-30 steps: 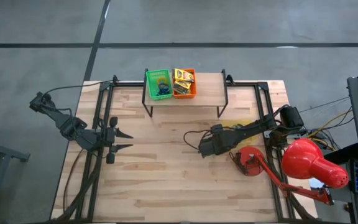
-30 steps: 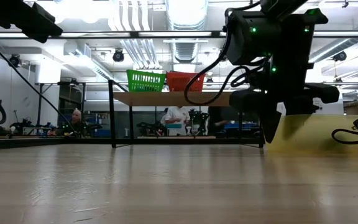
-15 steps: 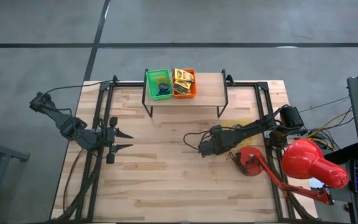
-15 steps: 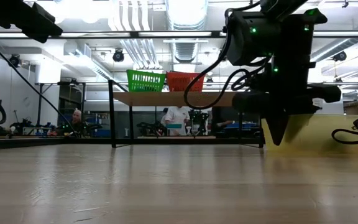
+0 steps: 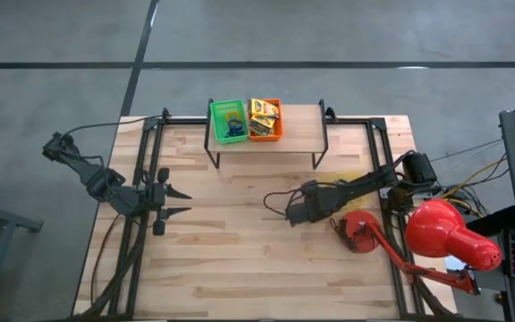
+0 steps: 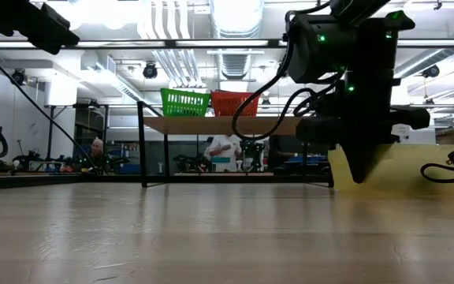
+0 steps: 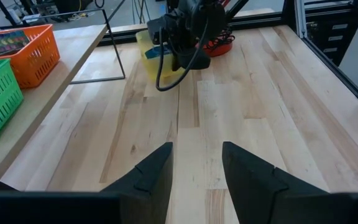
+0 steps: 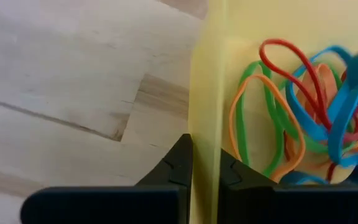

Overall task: Pick & Place Office Desk Supplies
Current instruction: Put the yellow bin on the shelf

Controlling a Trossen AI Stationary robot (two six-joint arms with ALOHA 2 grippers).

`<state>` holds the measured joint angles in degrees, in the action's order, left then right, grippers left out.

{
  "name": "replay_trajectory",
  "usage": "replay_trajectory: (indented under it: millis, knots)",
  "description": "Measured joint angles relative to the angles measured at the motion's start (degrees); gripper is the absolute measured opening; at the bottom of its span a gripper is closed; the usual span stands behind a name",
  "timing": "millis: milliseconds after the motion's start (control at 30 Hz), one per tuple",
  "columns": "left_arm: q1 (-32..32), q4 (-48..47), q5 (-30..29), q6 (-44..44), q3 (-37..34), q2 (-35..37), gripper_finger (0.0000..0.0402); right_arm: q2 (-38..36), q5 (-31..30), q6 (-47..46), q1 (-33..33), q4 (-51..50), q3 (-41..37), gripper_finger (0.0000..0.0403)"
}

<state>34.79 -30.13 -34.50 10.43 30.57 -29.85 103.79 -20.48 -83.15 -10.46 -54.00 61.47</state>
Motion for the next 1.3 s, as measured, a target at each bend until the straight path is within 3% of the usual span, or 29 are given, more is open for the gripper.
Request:
replay_trajectory:
  millis: [433,867,1300]
  knots:
    - [0.01,0.0,0.0,0.0,0.0,0.0,0.0141,-0.17,-0.47,13.27,-1.0,-4.29,9.67,0.0009]
    - [0.01,-0.02,0.0,0.0,0.0,-0.01,0.0141,-0.2,-0.45,37.5,-5.27,-8.43,25.39,0.0009]
    - [0.01,0.0,0.0,-0.01,0.0,0.0,0.0141,-1.16,1.07,66.01,-5.4,-14.83,30.84,0.0008]
